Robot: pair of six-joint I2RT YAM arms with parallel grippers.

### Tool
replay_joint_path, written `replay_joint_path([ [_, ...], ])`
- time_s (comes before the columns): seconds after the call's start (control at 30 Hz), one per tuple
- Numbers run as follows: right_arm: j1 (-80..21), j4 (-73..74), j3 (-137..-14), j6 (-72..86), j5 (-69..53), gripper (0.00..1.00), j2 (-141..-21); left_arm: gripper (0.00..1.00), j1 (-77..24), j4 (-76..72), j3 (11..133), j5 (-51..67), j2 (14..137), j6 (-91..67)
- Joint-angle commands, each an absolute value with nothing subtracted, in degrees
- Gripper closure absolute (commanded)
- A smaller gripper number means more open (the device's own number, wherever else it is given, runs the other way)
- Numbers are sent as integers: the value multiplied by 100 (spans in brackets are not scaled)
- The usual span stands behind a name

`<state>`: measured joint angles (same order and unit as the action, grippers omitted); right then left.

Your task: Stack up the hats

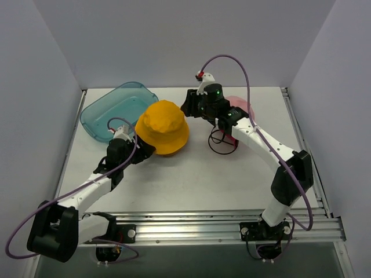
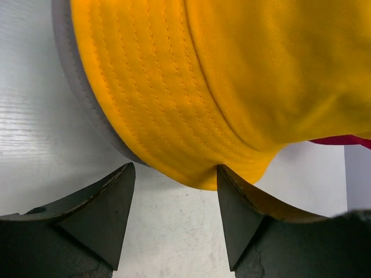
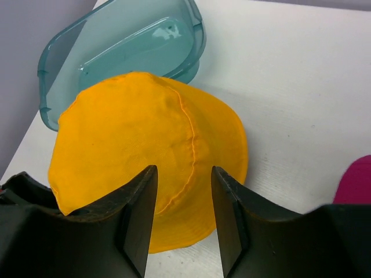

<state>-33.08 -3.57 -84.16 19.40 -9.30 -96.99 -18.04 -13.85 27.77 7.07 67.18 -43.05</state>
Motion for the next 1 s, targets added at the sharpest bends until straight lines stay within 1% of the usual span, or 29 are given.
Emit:
replay_joint_path([
  [0.0,-3314,-27,-8762,1802,-259,61,-9132,33,-1828,-1206,2839,334,6050,-4254],
  [0.17,-3314,920,-8973,1415,974,61,-9036,32,-1846,156,3382,79,4985,-4131],
  [0.23,-3313,1089,-8956,1319,1438,61,-8922,32,-1854,691,3559,53,4554,-4087],
  [0.3,-3296,1230,-8843,1205,1642,62,-8693,32,-1881,930,3821,79,4256,-4017],
  [0.4,-3252,1406,-8754,1090,1881,65,-8491,32,-1933,1230,4200,175,4192,-3868],
  [0.53,-3129,1555,-8649,932,1522,66,-8508,32,-2127,1415,4526,212,4543,-3604],
  [0.7,-2945,1424,-8447,914,627,67,-8753,32,-2224,1363,4544,272,4781,-3437],
  [0.83,-2900,1477,-8359,923,589,66,-8886,32,-2267,1090,4079,211,4632,-3401],
  [0.97,-2892,1309,-8209,888,457,67,-8807,31,-2268,993,4017,141,4746,-3314],
])
